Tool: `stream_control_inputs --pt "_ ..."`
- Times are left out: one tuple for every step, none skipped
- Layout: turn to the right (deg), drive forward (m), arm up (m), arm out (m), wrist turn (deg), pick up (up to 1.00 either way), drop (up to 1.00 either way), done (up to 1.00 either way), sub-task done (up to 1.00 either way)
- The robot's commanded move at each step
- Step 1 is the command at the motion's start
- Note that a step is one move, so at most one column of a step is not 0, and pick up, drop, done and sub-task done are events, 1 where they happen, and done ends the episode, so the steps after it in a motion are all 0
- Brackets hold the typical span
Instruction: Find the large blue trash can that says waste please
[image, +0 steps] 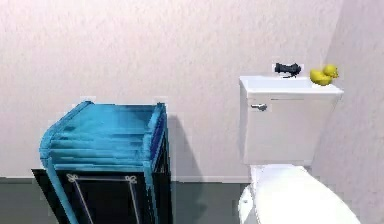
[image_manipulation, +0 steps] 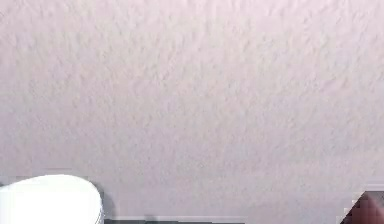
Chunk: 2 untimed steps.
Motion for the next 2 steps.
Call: stream_control_inputs --pt "-21.0 0.0 0.0 0.0 0.0 0.0 0.0 0.0 0.0" --pt "0.0 0.0 0.0 0.0 0.0 0.0 0.0 1.0 0.0"
